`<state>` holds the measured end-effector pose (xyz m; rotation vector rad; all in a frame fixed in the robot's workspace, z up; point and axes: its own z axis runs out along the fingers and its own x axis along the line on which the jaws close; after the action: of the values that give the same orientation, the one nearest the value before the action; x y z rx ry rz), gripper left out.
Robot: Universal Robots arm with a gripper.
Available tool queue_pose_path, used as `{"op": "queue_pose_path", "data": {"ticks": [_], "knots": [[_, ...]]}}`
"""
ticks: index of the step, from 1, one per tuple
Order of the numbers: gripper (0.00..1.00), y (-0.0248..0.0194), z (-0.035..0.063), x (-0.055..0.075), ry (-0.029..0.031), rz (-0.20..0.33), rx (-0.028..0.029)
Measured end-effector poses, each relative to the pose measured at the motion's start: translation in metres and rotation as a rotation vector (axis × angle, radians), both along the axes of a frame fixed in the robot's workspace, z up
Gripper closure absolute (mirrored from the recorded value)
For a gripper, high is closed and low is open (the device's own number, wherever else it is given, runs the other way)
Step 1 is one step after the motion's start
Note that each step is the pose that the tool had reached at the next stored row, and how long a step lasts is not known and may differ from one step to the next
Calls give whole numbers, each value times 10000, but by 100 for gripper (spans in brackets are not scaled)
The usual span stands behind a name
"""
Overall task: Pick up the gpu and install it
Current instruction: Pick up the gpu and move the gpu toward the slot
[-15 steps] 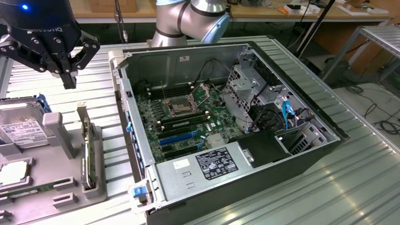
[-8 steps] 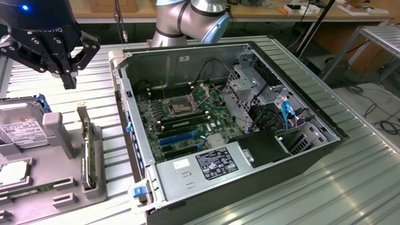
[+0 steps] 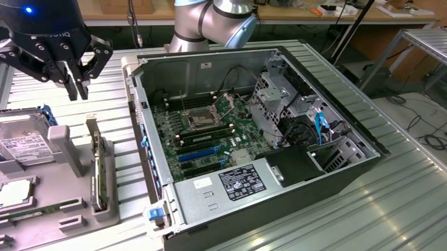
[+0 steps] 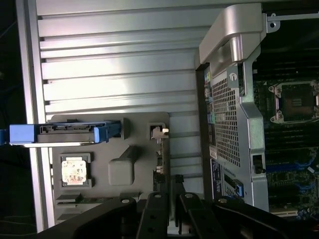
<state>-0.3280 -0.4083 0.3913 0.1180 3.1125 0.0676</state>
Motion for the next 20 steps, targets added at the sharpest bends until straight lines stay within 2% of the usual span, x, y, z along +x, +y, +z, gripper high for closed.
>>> {"op": "queue_pose_path", "data": {"ticks": [5, 20], "knots": [[52, 0, 0, 0, 0, 0, 0], [52, -3, -17, 0, -1, 0, 1]]}}
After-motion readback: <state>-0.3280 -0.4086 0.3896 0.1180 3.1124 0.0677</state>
